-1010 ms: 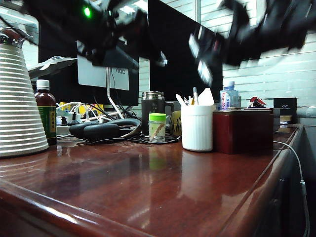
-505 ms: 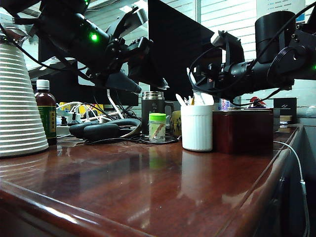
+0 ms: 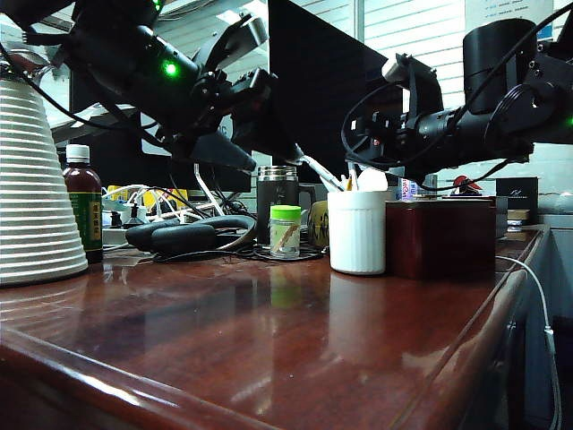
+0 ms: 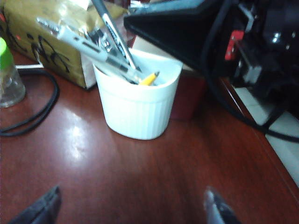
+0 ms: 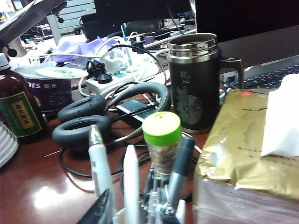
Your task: Pick up all the pens on the desk and put them into the pen holder one by one.
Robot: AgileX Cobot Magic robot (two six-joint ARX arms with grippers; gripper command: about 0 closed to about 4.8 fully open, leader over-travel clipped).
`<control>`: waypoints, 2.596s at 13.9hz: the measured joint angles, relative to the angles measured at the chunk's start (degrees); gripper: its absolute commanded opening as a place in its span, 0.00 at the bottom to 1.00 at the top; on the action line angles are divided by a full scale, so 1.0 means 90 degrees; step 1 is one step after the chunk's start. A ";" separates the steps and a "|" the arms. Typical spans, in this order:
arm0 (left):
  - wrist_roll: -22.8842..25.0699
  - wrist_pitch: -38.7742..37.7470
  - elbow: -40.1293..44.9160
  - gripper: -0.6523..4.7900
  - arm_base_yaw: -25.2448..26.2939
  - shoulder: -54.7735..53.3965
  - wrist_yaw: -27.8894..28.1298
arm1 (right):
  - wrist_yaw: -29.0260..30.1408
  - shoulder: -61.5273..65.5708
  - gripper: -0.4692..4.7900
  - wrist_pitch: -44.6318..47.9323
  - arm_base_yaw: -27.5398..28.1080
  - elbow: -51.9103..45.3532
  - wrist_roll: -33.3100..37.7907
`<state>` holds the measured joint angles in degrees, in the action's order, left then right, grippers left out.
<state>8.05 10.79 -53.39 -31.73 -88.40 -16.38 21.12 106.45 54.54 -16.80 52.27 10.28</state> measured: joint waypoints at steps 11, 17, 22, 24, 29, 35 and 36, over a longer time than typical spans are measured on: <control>-0.0333 -0.5962 0.0002 0.11 0.0051 0.7062 0.0991 | -0.0325 -0.8799 0.08 -0.7558 -0.0010 -0.0850 -0.0508; -0.0583 -0.6715 0.1231 0.11 0.0051 0.9282 0.1117 | -0.0835 -1.1441 0.08 -0.8993 -0.0012 -0.2205 -0.0500; -0.1413 -0.3541 0.3429 0.11 0.0051 0.9425 0.1132 | -0.0947 -1.1800 0.08 -0.8284 -0.0019 -0.3796 -0.0177; -0.1865 -0.2934 0.4430 0.11 0.0049 0.9413 0.1132 | -0.1044 -1.1800 0.08 -0.7662 -0.0017 -0.4585 -0.0165; -0.2166 -0.2616 0.5510 0.11 0.0049 0.9423 0.1117 | -0.1209 -1.1803 0.08 -0.7482 -0.0019 -0.5593 -0.0019; -0.2288 -0.2074 0.5882 0.12 0.0051 0.9415 0.1554 | -0.2018 -1.1808 0.14 -0.7271 -0.0017 -0.5719 0.0080; -0.2288 -0.2140 0.5882 0.12 0.0051 0.9415 0.1554 | -0.2001 -1.1808 0.14 -0.7271 -0.0022 -0.5719 0.0291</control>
<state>-12.53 -8.47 -0.45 -31.27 -3.66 -2.39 3.11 0.19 -10.90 -16.99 0.80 12.91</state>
